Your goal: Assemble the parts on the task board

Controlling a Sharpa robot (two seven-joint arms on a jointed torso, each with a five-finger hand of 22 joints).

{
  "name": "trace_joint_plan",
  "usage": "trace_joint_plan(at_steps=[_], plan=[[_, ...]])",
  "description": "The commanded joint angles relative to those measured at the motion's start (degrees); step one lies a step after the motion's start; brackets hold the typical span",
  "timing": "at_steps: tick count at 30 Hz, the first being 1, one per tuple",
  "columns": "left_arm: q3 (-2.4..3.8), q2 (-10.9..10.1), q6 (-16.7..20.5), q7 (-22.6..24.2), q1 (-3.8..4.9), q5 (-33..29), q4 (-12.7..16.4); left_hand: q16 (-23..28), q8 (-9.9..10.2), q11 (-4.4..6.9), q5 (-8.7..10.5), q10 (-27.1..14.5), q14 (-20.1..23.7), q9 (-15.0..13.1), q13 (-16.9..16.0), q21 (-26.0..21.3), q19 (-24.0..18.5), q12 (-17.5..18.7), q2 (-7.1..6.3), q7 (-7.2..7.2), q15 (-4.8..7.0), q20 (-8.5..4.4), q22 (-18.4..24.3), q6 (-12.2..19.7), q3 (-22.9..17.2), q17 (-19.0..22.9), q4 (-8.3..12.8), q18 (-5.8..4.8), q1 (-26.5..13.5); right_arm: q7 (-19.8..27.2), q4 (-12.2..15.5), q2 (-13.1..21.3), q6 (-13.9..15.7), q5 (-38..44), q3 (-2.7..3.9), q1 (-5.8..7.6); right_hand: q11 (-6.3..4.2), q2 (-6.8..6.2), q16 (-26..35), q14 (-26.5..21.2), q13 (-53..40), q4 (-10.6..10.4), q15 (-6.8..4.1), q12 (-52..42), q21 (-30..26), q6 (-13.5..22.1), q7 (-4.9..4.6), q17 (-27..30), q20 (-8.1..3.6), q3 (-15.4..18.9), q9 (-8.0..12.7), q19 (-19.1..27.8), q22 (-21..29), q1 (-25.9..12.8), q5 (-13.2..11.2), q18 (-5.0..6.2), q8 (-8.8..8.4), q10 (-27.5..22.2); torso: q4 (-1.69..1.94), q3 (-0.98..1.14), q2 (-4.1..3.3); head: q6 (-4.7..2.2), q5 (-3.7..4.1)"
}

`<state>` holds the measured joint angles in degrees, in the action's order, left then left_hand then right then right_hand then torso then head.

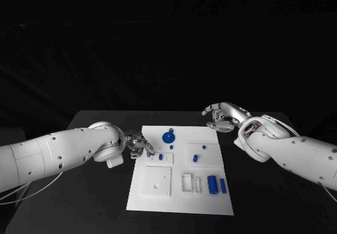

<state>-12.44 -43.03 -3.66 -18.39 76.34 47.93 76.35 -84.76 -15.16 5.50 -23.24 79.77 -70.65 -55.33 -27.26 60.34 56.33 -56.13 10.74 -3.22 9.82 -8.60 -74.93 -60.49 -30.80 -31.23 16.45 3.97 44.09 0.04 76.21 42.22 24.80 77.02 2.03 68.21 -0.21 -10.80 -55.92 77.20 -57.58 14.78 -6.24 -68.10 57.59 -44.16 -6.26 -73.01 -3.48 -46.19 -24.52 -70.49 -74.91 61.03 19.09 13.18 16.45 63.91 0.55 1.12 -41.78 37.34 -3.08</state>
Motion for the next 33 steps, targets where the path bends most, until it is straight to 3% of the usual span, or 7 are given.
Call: trace_joint_plan(at_steps=[1, 5, 8, 11, 20, 33], plan=[[0.04, 0.97, 1.1, -5.92, 0.07, 10.55, -0.94, -0.4, -0.5, 0.01, -0.46, 0.59, -1.96, -0.22, 0.1, 0.33, 0.55, -0.43, -0.43, 2.3, 1.73, -6.85, -0.89, -3.14, -1.19, -0.11, 0.33, -0.26, -0.19, 0.86, -0.23, -0.05, 1.07, -1.51, 0.15, 0.25, 0.34, -0.44, -0.15, -0.15, -0.1, -0.1, 0.15, 0.27, 0.15, -0.04, -0.36, 0.09, -0.27, -0.3, -0.06, 0.18, -1.1, 0.05, 0.09, 1.82, 0.4, -0.06, -0.06, -0.06, -0.11, 0.13, -0.18], [-0.06, 2.31, 1.5, -6.26, 0.05, 13.07, -2.2, -0.57, -0.51, 0.08, -1.29, 0.73, -2.17, -0.43, 0.21, 0.44, 0.63, -0.55, -0.59, 2.36, 1.77, -6.88, -0.91, -3.41, -1.37, -0.19, 0.37, -0.23, -0.28, 0.9, -0.58, -0.12, 1.12, -1.88, 0.34, 0.56, 0.36, -0.49, -0.15, -0.15, -0.13, -0.14, 0.18, 0.29, 0.15, -0.06, -0.39, 0.11, -0.27, -0.33, -0.06, 0.19, -1.1, 0.08, 0.1, 1.82, 0.41, -0.05, -0.04, 0.0, -0.11, 0.31, -0.32], [-0.74, 3.27, 2.21, -6.02, 0.01, 15.18, -2.75, -0.65, -0.45, 0.12, -2.23, 0.78, -2.27, -0.59, 0.37, 0.55, 0.7, -0.63, -0.73, 2.41, 1.8, -6.9, -0.93, -3.6, -1.56, -0.24, 0.38, -0.2, -0.38, 0.92, -0.87, -0.29, 1.12, -2.83, 0.42, 0.81, 0.4, -0.52, -0.14, -0.14, -0.18, -0.17, 0.22, 0.36, 0.16, -0.03, -0.42, 0.13, -0.26, -0.47, -0.05, 0.2, -1.08, 0.22, 0.29, 1.82, 0.4, -0.03, 0.04, -0.06, -0.15, 0.43, -0.47], [-0.95, 3.72, 2.79, -5.95, -0.09, 16.18, -2.91, -0.73, -0.45, 0.17, -3.07, 0.81, -2.35, -0.7, 0.51, 0.63, 0.74, -0.67, -0.84, 2.46, 1.83, -6.9, -0.94, -3.83, -1.65, -0.28, 0.39, -0.19, -0.51, 0.92, -0.82, -0.29, 1.08, -2.9, 0.48, 0.92, 0.46, -0.59, -0.15, -0.14, -0.31, -0.26, 0.28, 0.48, 0.18, -0.01, -0.48, 0.18, -0.24, -0.73, -0.05, 0.23, -1.07, 0.4, 1.0, 1.82, 0.41, 0.02, 0.03, -0.13, -0.19, 0.56, -0.57], [-1.11, 4.45, 3.41, -5.85, -0.41, 16.69, -3.53, -1.14, -0.49, 0.36, -3.92, 1.13, -2.62, -0.92, 0.73, 0.88, 0.97, -1.11, -1.14, 2.67, 1.97, -6.95, -0.95, -4.5, -1.75, -0.47, 0.37, -0.12, -0.84, 0.93, -0.64, -0.33, 1.06, -2.98, 0.51, 0.96, 0.49, -0.65, -0.16, -0.13, -0.37, -0.32, 0.3, 0.52, 0.21, 0.0, -0.51, 0.19, -0.22, -0.73, -0.06, 0.22, -1.07, 0.37, 1.15, 1.82, 0.41, 0.05, 0.02, -0.12, -0.14, 0.8, -0.6], [-1.16, 4.92, 5.35, -5.08, -1.71, 17.75, -3.11, -1.32, -0.32, 0.43, -4.25, 1.19, -2.66, -0.87, 0.82, 0.99, 1.07, -1.38, -1.34, 2.73, 2.03, -6.99, -0.95, -4.66, -1.91, -0.55, 0.39, -0.06, -0.88, 0.96, -0.78, -0.32, 1.0, -2.99, 0.53, 0.96, 0.51, -0.7, -0.17, -0.13, -0.43, -0.36, 0.33, 0.56, 0.23, 0.0, -0.53, 0.21, -0.21, -0.72, -0.06, 0.22, -1.07, 0.36, 1.21, 1.82, 0.42, 0.07, -0.01, -0.16, -0.12, 1.07, -0.44]])
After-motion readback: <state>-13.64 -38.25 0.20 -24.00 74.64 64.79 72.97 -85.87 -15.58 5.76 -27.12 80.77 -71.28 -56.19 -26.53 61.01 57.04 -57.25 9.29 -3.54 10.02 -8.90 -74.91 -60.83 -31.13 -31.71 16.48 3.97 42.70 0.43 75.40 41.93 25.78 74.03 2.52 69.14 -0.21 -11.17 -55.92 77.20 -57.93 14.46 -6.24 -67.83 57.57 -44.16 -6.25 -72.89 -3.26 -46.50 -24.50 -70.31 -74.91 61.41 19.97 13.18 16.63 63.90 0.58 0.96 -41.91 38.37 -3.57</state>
